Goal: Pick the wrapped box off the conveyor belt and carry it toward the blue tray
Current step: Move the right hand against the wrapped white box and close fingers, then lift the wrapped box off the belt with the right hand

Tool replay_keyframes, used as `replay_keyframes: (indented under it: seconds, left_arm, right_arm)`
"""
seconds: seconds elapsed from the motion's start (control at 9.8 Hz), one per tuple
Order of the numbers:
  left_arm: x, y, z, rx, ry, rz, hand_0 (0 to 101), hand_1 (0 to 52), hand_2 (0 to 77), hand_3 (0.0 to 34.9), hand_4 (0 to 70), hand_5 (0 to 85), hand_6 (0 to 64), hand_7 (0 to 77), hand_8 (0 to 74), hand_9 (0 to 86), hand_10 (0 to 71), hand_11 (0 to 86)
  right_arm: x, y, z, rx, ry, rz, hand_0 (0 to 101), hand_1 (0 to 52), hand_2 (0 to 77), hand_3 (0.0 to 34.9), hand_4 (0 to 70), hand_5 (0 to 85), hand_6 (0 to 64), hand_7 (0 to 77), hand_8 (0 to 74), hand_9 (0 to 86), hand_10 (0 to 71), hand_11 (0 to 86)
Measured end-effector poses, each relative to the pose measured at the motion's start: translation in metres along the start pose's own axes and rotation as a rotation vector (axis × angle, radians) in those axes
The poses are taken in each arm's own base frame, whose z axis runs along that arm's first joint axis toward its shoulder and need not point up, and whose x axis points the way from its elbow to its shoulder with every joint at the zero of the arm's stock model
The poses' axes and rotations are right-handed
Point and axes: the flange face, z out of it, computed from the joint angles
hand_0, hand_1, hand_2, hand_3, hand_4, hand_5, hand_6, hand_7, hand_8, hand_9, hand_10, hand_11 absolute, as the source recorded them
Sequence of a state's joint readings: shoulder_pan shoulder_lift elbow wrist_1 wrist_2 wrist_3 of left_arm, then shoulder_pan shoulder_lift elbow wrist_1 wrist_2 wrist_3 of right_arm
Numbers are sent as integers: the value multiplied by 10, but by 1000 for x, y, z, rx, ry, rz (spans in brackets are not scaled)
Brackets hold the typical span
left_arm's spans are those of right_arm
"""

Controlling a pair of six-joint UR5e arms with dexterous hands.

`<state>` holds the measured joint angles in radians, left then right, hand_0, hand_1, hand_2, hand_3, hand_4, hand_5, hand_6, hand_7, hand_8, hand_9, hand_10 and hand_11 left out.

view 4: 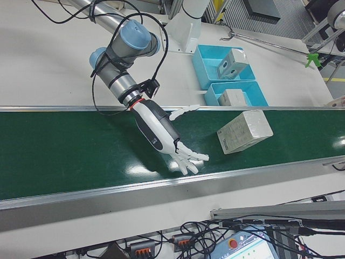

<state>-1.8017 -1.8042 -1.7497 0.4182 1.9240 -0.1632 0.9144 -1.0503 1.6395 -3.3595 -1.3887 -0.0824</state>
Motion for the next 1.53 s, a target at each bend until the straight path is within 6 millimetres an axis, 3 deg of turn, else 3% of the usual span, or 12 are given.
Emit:
replay_keyframes:
  seconds: [0.1, 0.41, 0.51, 0.61, 1.43, 1.53]
  left_arm:
    - [0, 0, 0, 0, 0, 0, 0, 0, 5, 0, 5, 11, 5, 5, 5, 5, 5, 5]
    - [0, 0, 0, 0, 0, 0, 0, 0, 11, 0, 5, 11, 5, 5, 5, 0, 0, 5]
    - [0, 0, 0, 0, 0, 0, 0, 0, 11, 0, 5, 11, 5, 5, 5, 0, 0, 5]
    - [0, 0, 0, 0, 0, 0, 0, 0, 11, 0, 5, 11, 5, 5, 5, 5, 5, 5]
    - [0, 0, 0, 0, 0, 0, 0, 0, 11, 0, 5, 11, 5, 5, 5, 5, 5, 0]
    - [0, 0, 0, 0, 0, 0, 0, 0, 11, 0, 5, 11, 5, 5, 5, 5, 5, 0]
  right_arm:
    - [1, 0, 0, 0, 1, -2, 501, 229, 202, 0, 115, 142, 60, 191, 44, 65, 0, 11]
    - [6, -1, 0, 3, 11, -5, 530, 224, 213, 0, 115, 125, 65, 175, 44, 65, 0, 11]
    - [9, -1, 0, 4, 16, -4, 504, 196, 213, 0, 109, 120, 65, 185, 44, 44, 0, 11]
    - [12, 1, 2, 2, 18, -7, 497, 164, 147, 0, 98, 120, 60, 185, 44, 44, 0, 11]
    - [39, 17, 34, -8, 23, -33, 490, 158, 142, 45, 104, 136, 60, 213, 33, 54, 0, 11]
    - [43, 20, 36, -10, 17, -32, 502, 213, 191, 82, 109, 164, 76, 240, 33, 65, 0, 11]
